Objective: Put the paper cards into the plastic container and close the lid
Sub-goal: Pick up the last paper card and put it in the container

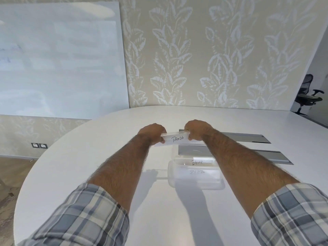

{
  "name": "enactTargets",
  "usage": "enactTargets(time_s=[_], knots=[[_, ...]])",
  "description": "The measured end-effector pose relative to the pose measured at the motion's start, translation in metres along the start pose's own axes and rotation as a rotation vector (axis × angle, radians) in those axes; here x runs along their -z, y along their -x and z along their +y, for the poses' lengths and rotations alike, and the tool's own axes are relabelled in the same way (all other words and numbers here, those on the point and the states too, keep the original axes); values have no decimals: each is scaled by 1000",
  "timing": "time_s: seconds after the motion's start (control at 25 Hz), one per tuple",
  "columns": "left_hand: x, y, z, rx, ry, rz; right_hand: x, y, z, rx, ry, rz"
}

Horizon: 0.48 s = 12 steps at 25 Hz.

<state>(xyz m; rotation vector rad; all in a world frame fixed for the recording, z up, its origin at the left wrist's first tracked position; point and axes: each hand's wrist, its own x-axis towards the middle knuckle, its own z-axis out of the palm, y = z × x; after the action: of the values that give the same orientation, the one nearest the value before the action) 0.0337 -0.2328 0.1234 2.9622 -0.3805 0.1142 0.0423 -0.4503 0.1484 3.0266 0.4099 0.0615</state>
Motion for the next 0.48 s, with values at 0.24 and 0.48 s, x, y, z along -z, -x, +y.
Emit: enactTargets(time_s=[0.24, 0.48], knots=[[-12, -15, 47, -51, -19, -23, -14, 25, 46, -60, -17, -12], [-29, -31, 73, -75, -2, -40, -26, 31, 74, -91, 18, -16]])
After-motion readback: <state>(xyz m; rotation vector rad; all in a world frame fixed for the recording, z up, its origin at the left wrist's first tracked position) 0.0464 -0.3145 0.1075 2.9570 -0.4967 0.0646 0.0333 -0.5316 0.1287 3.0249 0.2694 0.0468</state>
